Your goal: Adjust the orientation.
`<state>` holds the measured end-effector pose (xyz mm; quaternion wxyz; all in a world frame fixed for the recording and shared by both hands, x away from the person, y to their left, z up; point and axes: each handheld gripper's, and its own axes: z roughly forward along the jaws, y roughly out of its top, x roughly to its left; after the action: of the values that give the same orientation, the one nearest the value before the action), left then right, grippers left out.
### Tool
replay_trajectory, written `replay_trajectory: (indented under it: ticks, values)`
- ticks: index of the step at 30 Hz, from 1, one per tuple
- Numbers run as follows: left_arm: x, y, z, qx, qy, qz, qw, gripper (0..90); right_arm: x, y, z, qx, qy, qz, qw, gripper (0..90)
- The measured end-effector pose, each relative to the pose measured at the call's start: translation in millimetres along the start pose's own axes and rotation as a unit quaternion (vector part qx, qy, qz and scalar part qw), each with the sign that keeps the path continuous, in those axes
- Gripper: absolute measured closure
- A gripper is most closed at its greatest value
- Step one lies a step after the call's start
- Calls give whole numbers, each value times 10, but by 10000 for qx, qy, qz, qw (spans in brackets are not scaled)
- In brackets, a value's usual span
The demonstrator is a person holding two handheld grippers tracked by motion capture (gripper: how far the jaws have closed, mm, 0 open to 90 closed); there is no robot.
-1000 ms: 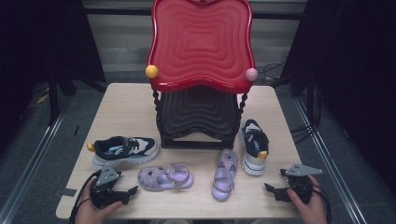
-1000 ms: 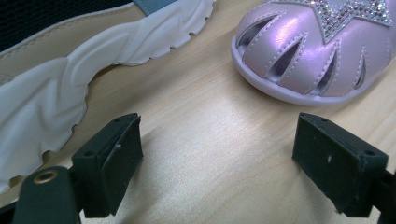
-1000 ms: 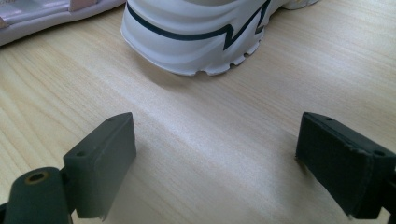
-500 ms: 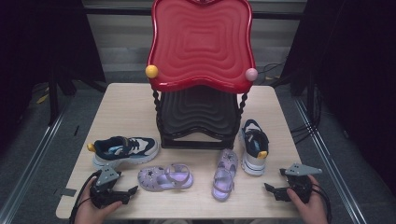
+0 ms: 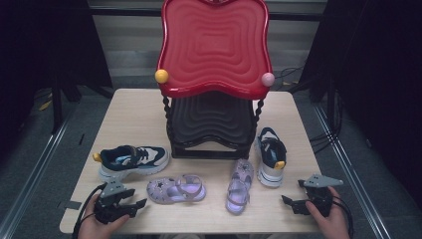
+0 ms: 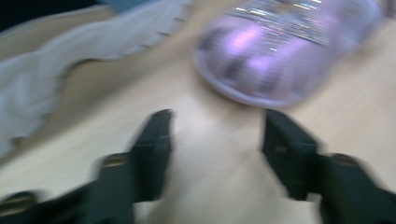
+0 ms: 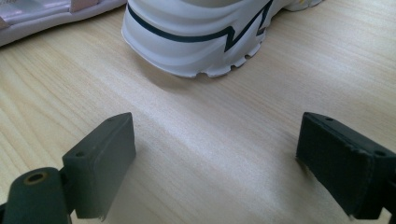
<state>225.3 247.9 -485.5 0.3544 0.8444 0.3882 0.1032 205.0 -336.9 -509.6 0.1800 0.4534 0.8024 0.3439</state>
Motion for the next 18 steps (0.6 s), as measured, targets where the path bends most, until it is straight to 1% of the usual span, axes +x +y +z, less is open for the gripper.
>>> replay_trajectory:
  ticks: [1,2,3,4,5,6,7,8,9,11,12,15,17,18]
  values:
    - [0,0,0,0,0,0,10000,521,0,0,0,0,-1,-1,10000,111]
    - [-55,21,-9,40,21,43,10000,521,0,0,0,0,-1,-1,10000,111]
    - [-100,41,-13,84,-84,67,9999,554,0,0,0,0,-1,0,10000,111]
    - [-153,80,-20,144,-173,135,9997,621,-1,1,1,1,-5,-1,10000,111]
    - [-174,99,-17,127,-123,177,9997,649,-2,2,4,-6,-2,-12,10000,111]
    - [-195,121,-8,198,-173,187,9995,677,-1,3,4,-5,-3,-8,10000,111]
    - [-204,143,11,258,-160,232,9993,706,-2,3,4,-5,-2,-9,10000,111]
    - [-206,156,25,278,-109,271,9992,722,-1,2,4,-5,-2,-7,10000,111]
    - [-210,181,81,356,-138,281,9989,736,-2,3,4,-8,-3,-13,10000,111]
    - [-210,190,102,349,-115,248,9990,746,-1,2,3,-4,-2,-7,10000,111]
    - [-202,202,120,382,-117,263,9989,768,-2,3,4,-5,-1,-10,10000,111]
    - [-184,232,152,410,15,282,9988,779,-1,2,4,-5,-4,-5,10000,111]
    - [-166,244,160,409,14,259,9988,822,-2,2,4,-5,-3,-11,10000,111]
    - [-160,252,172,393,-36,218,9990,822,-2,2,4,-6,-3,-11,10000,111]
